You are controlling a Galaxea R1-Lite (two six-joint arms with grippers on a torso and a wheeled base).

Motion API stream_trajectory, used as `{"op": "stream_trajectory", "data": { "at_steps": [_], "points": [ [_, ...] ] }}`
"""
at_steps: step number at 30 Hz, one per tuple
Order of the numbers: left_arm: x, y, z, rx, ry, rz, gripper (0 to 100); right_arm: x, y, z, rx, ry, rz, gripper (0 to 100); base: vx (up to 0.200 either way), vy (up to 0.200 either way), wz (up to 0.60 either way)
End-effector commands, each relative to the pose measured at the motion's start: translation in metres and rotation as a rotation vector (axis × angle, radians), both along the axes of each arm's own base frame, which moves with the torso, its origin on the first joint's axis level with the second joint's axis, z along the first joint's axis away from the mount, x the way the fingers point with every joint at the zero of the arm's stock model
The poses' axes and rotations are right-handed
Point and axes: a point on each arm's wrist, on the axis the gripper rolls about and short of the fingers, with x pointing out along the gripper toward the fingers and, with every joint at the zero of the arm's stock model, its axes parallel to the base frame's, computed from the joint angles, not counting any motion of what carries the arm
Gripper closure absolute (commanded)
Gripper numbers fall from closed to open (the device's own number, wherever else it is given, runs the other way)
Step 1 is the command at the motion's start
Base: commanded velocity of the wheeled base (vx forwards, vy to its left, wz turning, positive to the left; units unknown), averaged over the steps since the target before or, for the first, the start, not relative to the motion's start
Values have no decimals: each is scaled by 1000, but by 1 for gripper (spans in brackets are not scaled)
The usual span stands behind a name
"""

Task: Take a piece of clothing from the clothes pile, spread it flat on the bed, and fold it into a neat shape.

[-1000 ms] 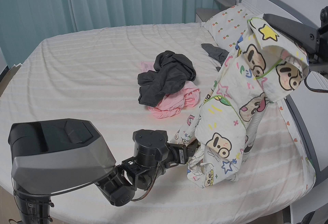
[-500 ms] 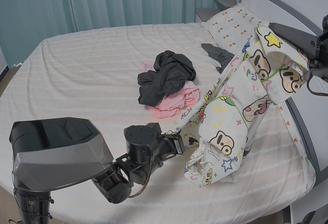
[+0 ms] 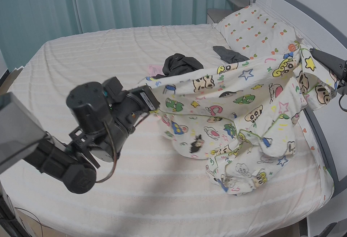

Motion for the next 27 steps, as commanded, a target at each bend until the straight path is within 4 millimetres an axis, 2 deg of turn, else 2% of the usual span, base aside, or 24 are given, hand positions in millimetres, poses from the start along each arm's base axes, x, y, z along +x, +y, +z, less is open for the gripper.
{"op": "stream_trajectory", "data": {
  "at_steps": [1,3,5,7,9,10,12,13,15,21,23,27],
  "points": [
    [-36,31,79,-50,-175,49,100,-2,-17,-3,-4,-5,-96,100,0,0,0],
    [-51,41,112,-51,-218,56,100,-3,-18,15,16,-71,-96,100,0,0,0],
    [-54,43,118,-49,-222,57,100,-3,-18,19,21,-87,-95,100,0,0,0],
    [-68,53,143,-44,-225,58,100,-6,-17,37,35,-162,-93,100,0,0,0],
    [-72,56,149,-44,-225,56,100,-7,-17,41,39,-180,-88,100,0,0,0],
    [-81,61,156,-39,-218,51,100,-11,-16,46,49,-203,-76,100,0,0,0],
    [-92,62,154,-30,-194,27,100,-14,-11,39,48,-181,-37,100,0,0,0],
    [-95,62,144,-10,-164,14,100,-13,-6,28,41,-151,-8,100,0,0,0],
    [-98,63,128,22,-125,10,100,-12,-4,20,36,-134,1,100,0,0,0],
    [-101,65,95,83,-33,8,100,-14,-4,17,46,-132,10,100,0,0,0],
    [-102,66,91,90,-24,7,100,-15,-4,18,49,-131,13,100,0,0,0],
    [-102,66,83,109,-1,8,100,-17,-2,15,49,-125,29,100,-200,0,0]
  ]
}}
